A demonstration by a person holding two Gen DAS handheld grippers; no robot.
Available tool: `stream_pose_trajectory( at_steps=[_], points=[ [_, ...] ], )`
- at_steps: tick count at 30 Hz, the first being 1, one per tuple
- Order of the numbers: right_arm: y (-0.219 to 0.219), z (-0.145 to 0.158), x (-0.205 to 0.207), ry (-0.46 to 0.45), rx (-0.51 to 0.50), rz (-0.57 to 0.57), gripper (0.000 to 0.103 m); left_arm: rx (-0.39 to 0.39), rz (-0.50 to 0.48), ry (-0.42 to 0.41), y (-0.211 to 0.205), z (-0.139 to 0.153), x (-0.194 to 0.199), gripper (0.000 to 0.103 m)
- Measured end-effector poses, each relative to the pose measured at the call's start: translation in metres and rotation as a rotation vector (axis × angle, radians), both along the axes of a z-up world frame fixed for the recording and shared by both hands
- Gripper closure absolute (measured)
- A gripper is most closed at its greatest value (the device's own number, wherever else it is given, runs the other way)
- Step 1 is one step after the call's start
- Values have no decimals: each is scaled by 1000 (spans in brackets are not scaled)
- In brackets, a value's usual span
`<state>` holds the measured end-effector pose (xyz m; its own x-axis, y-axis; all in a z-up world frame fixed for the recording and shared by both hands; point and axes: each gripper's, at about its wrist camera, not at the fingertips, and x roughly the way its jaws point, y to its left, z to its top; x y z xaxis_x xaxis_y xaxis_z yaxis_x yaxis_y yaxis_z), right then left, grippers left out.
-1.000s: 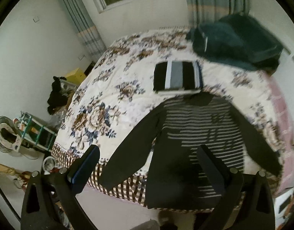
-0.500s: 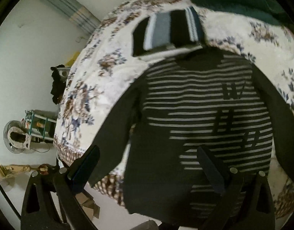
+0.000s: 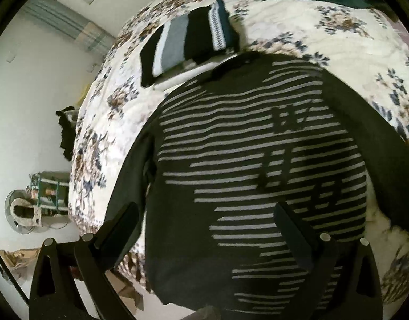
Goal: Fold small clothes
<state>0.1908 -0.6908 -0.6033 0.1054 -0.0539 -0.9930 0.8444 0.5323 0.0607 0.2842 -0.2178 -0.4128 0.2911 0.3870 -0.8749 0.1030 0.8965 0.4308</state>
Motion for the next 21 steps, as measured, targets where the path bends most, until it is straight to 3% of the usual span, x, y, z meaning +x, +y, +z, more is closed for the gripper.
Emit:
stream_pose_trajectory(
  at_steps=[5,7,9,11,12,16,19,21],
  points=[
    [-24,43,16,-57,-108,24,97,-73,-23,-8,-20,-17,8,0],
    [-37,42,26,-43,-123,36,97,-88,-29,5,-26,-30,10,0],
    [-50,20,36,-36,-57,12,95,-98,-21,24,-29,-48,10,0],
    [-63,9,44,-8,26,-33,78,-113,-9,39,-28,-61,9,0],
    [-68,4,39,-6,61,-76,74,-118,-1,42,-27,-67,8,0],
    [-52,-5,-6,-147,181,-219,53,-138,15,63,-18,-92,0,0],
    [-33,-43,-18,-242,329,-290,52,-139,27,103,-10,-116,-6,0],
    [-27,-70,-18,-293,354,-335,52,-132,35,117,-2,-129,-11,0]
  ],
)
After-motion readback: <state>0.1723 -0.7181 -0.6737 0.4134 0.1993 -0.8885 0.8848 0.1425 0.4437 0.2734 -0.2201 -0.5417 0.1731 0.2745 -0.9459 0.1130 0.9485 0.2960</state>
